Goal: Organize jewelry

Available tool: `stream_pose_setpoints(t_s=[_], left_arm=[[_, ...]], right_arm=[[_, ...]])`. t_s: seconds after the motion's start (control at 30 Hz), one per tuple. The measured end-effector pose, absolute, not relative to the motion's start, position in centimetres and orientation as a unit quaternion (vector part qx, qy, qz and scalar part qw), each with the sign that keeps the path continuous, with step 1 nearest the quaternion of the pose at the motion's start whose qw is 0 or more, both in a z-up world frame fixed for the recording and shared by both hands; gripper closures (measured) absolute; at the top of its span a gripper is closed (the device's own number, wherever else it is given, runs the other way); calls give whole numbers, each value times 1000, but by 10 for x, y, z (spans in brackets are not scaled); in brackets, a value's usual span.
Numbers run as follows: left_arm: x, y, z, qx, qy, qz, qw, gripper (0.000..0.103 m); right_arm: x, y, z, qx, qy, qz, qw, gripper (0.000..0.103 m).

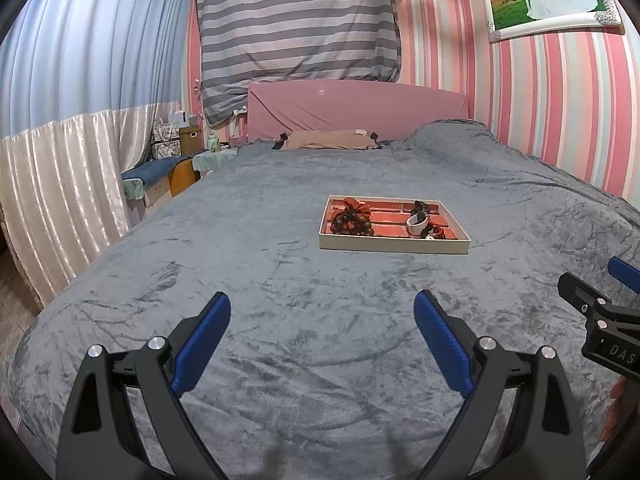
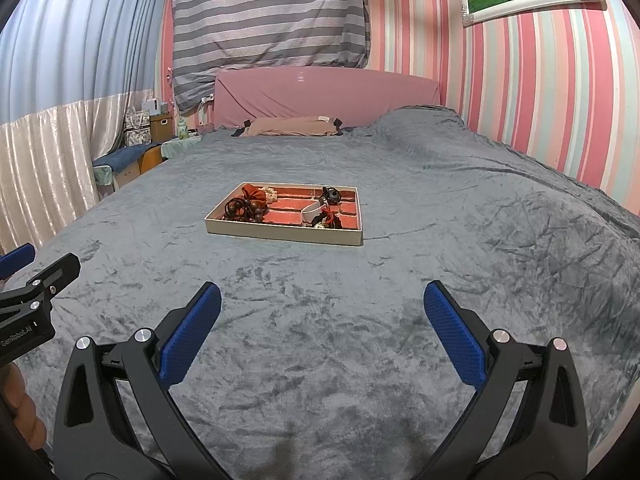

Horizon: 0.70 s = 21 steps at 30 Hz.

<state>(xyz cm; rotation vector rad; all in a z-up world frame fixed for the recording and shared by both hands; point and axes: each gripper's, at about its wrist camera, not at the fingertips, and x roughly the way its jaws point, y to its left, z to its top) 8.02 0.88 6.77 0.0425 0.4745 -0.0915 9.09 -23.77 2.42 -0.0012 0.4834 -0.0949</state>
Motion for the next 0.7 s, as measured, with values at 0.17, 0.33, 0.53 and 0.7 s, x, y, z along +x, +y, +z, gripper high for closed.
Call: stream_pose_setpoints(t_s=[0.17, 0.33, 0.53, 0.7], left_arm=[[80, 9, 67, 21, 235, -45, 971, 12], [80, 9, 68, 21, 235, -46, 971, 12], [81, 9, 65, 21, 236, -44, 970, 12], [78, 8, 65, 31, 229, -33, 972, 12]], right_arm=[[91, -238, 24, 0, 239, -46, 970, 4], [91, -238, 24, 0, 239, -46, 970, 4], [91, -238, 24, 0, 239, -46, 970, 4], [91, -237, 22, -1, 239, -45, 970, 4]])
